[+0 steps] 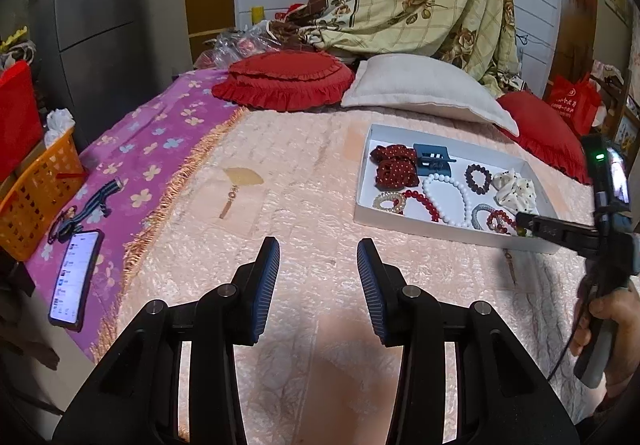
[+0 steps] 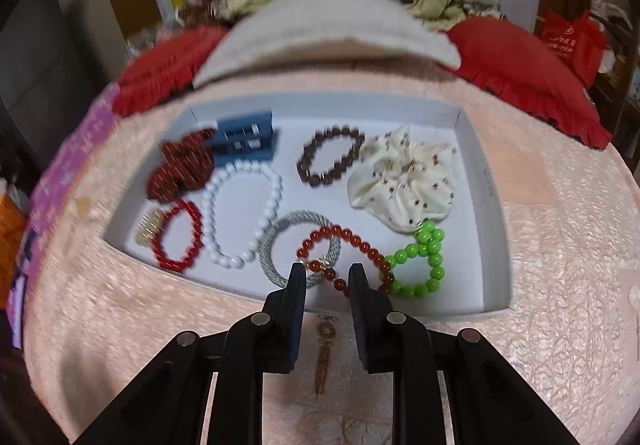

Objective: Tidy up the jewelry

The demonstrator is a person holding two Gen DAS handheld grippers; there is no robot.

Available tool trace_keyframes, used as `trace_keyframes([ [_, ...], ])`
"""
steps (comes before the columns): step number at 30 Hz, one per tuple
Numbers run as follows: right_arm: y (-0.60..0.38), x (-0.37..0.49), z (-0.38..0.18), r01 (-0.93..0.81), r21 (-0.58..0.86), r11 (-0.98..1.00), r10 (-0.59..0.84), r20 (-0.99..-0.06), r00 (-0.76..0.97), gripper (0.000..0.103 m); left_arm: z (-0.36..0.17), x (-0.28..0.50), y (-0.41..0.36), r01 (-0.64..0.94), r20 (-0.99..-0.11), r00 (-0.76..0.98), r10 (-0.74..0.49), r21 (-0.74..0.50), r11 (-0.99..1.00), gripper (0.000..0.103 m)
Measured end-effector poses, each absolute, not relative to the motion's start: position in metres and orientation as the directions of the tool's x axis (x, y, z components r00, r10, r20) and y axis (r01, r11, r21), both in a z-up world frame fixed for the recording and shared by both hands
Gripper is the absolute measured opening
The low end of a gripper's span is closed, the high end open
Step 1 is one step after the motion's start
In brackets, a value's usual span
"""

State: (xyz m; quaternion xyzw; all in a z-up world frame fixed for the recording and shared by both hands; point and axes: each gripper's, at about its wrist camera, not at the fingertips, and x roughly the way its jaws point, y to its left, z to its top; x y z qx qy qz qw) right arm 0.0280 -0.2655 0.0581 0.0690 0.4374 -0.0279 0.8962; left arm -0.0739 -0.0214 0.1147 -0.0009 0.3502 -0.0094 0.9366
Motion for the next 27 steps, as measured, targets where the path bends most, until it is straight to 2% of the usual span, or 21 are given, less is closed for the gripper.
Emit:
trace_keyframes([
  [5, -0.256, -0.012, 0.084, 0.083, 0.093, 0.992, 0.012, -0.734, 0.679, 0.021, 0.124, -0.087, -0.02, 0.01, -0.635, 0.772, -0.009, -0.003, 1.0, 0.04],
  [9, -0.247, -0.046, 0.088, 0.072, 0.085, 0.994, 0.011, -0.719, 0.695, 0.028, 0.136, -0.105, -0.022, 0.006, -0.603, 0.798, 0.003, 0.013, 1.0, 0.043],
  [12, -0.245, -0.073, 0.088, 0.081, 0.098, 0.992, 0.012, -0.71, 0.704, 0.028, 0.147, -0.12, -0.022, -0.01, -0.565, 0.825, 0.026, 0.032, 0.999, 0.05],
  [17, -0.243, -0.108, 0.101, 0.084, 0.126, 0.988, 0.024, -0.68, 0.733, 0.029, 0.166, -0.144, -0.021, -0.05, -0.499, 0.863, 0.075, 0.064, 0.997, 0.051],
  [19, -0.239, -0.118, 0.108, 0.082, 0.12, 0.989, 0.019, -0.666, 0.745, 0.034, 0.173, -0.152, -0.02, -0.055, -0.483, 0.872, 0.078, 0.062, 0.997, 0.052],
  [20, -0.238, -0.123, 0.111, 0.082, 0.116, 0.99, 0.015, -0.66, 0.751, 0.038, 0.177, -0.156, -0.02, -0.057, -0.477, 0.875, 0.08, 0.062, 0.996, 0.055],
  [22, -0.235, -0.134, 0.118, 0.081, 0.111, 0.99, 0.009, -0.641, 0.767, 0.04, 0.182, -0.162, -0.019, -0.065, -0.459, 0.884, 0.086, 0.062, 0.996, 0.064],
  [27, -0.23, -0.151, 0.126, 0.073, 0.088, 0.993, -0.004, -0.613, 0.79, 0.04, 0.193, -0.178, -0.02, -0.068, -0.423, 0.901, 0.094, 0.077, 0.995, 0.066],
])
